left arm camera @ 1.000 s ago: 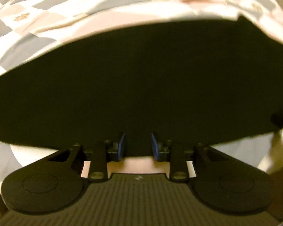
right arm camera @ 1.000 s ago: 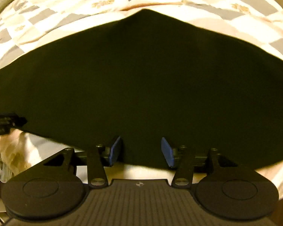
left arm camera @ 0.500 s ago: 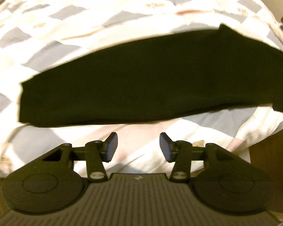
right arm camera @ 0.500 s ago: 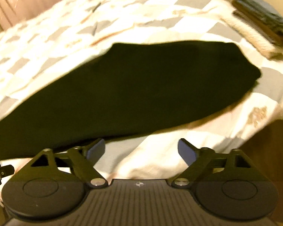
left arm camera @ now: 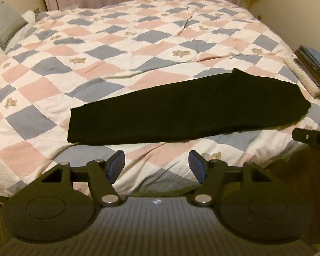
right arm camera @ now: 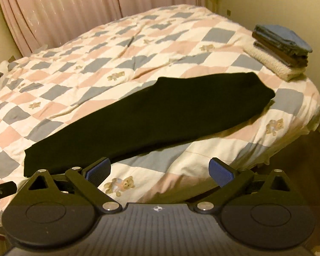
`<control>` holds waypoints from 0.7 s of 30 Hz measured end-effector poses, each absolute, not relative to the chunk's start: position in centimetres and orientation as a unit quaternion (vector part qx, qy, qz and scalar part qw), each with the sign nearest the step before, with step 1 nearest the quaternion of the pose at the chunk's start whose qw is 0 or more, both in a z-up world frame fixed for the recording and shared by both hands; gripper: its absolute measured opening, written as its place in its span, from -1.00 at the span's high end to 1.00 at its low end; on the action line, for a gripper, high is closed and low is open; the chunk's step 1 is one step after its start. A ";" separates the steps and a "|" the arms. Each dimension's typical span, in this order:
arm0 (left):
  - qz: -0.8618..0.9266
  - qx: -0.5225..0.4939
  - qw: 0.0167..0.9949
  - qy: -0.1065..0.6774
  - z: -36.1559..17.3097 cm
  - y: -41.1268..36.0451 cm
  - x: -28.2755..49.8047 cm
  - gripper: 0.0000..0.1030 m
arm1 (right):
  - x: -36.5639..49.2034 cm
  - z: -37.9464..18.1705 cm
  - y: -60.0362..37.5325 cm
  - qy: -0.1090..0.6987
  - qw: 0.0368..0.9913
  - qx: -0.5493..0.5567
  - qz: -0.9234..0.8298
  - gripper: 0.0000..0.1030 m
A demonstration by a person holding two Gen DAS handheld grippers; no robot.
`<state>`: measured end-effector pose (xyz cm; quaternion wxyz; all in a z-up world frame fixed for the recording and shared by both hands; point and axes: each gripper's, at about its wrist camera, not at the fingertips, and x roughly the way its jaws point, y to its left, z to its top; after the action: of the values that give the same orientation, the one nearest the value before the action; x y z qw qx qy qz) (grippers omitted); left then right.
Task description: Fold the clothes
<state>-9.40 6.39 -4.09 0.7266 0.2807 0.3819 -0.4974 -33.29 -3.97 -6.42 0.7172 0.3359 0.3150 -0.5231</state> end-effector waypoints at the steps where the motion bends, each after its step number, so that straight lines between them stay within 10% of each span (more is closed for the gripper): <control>1: -0.500 0.280 0.727 0.378 -3.7 7.0 -9.6 -0.22 | -33.4 -6.0 -3.5 0.313 0.718 0.333 -0.525 -0.96; 21: -0.478 0.272 0.742 0.383 -1.1 11.7 -9.1 -0.26 | -34.0 -3.7 -2.4 0.328 0.713 0.319 -0.531 -0.96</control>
<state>-9.14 11.72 -1.11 0.7423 0.2721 0.3833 -0.4776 -34.00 -2.41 -3.65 0.7132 0.3191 0.3280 -0.5310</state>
